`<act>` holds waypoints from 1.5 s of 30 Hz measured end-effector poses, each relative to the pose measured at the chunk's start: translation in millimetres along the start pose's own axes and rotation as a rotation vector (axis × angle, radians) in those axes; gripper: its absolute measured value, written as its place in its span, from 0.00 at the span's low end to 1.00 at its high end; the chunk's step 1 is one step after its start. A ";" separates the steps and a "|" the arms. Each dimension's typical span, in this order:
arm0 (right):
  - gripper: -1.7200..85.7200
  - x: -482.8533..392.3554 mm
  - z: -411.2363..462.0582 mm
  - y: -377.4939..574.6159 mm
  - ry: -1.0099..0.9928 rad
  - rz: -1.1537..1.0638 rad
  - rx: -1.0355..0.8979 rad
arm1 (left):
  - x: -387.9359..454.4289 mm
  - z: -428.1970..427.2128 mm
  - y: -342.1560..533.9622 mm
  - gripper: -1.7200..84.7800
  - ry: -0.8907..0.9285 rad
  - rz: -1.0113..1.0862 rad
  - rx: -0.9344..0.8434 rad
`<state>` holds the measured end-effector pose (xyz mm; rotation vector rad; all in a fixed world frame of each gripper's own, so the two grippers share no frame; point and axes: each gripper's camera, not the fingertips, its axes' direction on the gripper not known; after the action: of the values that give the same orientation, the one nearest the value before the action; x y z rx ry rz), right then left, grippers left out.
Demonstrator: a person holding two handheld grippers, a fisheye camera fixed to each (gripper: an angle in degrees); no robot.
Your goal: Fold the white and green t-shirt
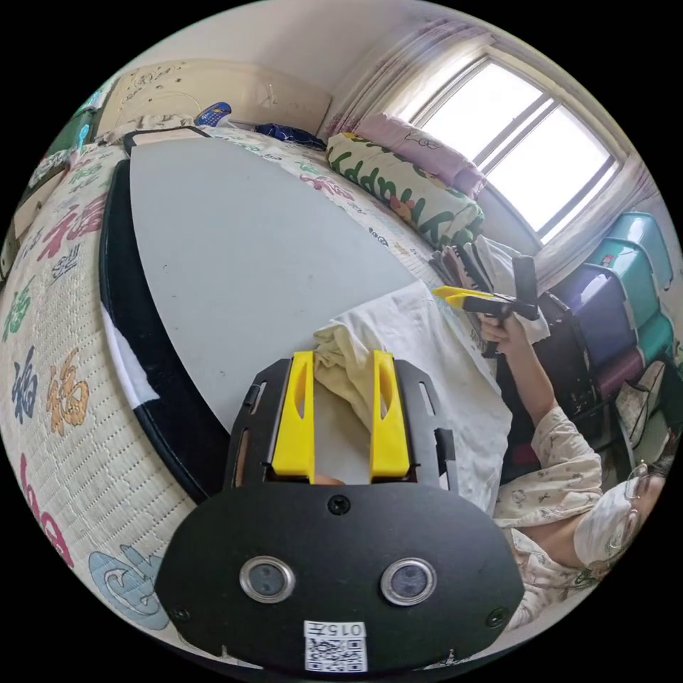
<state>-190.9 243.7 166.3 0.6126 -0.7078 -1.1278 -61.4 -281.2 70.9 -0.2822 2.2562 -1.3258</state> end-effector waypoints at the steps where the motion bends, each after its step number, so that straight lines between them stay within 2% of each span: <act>1: 0.19 -9.6 -0.2 -5.2 -0.011 0.015 -0.020 | -9.3 -0.9 7.8 0.16 0.027 -0.009 0.005; 4: 0.16 -35.6 -1.1 -9.9 -0.038 0.053 -0.065 | -29.1 -1.4 31.4 0.16 0.057 -0.023 0.013; 8: 0.11 -84.7 -12.2 0.5 -0.038 0.035 -0.081 | -43.5 9.6 67.0 0.11 0.010 -0.020 -0.015; 10: 0.09 -109.0 -19.4 10.0 -0.018 0.037 -0.069 | -51.6 18.7 80.3 0.08 0.041 -0.003 -0.044; 13: 0.07 -160.2 -46.5 35.7 0.025 -0.012 0.010 | -47.8 8.9 120.9 0.06 0.028 0.046 0.031; 18: 0.07 -248.6 -142.1 104.0 0.022 -0.119 0.196 | 34.4 -37.4 210.5 0.04 -0.066 0.258 0.264; 20: 0.07 -288.7 -211.2 148.8 0.033 -0.179 0.313 | 87.9 -52.8 257.8 0.04 -0.094 0.355 0.369; 23: 0.07 -329.6 -304.3 214.0 0.024 -0.230 0.477 | 150.9 -68.7 310.5 0.03 -0.040 0.448 0.501; 27: 0.07 -369.2 -408.9 297.3 0.037 -0.295 0.669 | 226.5 -70.4 352.2 0.03 0.051 0.550 0.583; 32: 0.06 -425.3 -516.6 396.8 0.326 -0.366 0.864 | 337.1 -24.9 387.0 0.03 0.090 0.705 0.636; 36: 0.06 -440.7 -560.5 429.7 0.518 -0.372 0.923 | 378.4 22.7 382.3 0.03 0.167 0.734 0.660; 40: 0.06 -415.5 -588.4 432.0 0.637 -0.293 0.924 | 395.7 99.3 351.6 0.03 0.289 0.708 0.639; 45: 0.06 -333.0 -567.4 387.8 0.750 -0.156 0.796 | 389.0 217.7 294.1 0.03 0.271 0.629 0.563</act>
<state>384.6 727.4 32.2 1.6808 -0.4265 -0.6286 -258.0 -460.3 -392.3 0.7753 1.8119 -1.6047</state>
